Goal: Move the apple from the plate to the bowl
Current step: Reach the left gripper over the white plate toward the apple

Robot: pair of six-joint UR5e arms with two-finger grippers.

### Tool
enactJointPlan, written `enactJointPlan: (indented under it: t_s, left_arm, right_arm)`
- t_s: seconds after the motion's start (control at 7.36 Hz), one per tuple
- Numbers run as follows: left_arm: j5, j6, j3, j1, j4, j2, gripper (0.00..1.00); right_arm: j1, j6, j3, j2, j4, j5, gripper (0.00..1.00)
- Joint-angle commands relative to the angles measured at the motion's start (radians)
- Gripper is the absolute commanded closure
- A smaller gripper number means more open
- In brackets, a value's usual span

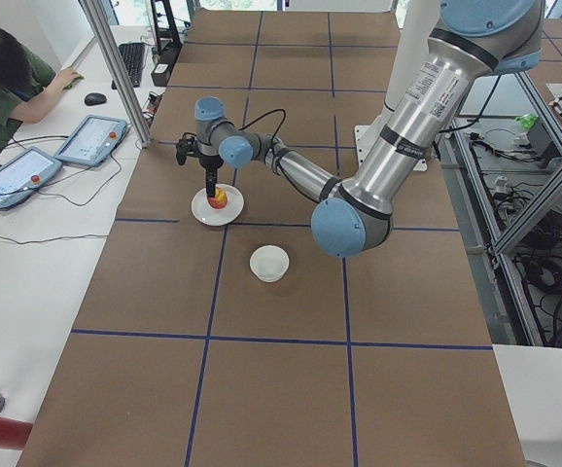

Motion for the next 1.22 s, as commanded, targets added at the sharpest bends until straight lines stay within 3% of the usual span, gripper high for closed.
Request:
enactJointPlan:
  t_s: [0.0, 0.27, 1.09]
  left_arm:
    - [0.020, -0.034, 0.033, 0.044, -0.006, -0.013, 0.00]
    - [0.033, -0.054, 0.043, 0.060, -0.007, -0.024, 0.00]
    - [0.080, -0.082, 0.192, 0.077, -0.196, -0.042, 0.00]
  right_arm:
    - [0.000, 0.000, 0.000, 0.000, 0.000, 0.000, 0.00]
    - [0.000, 0.000, 0.000, 0.000, 0.000, 0.002, 0.00]
    - [0.000, 0.000, 0.000, 0.000, 0.000, 0.000, 0.00]
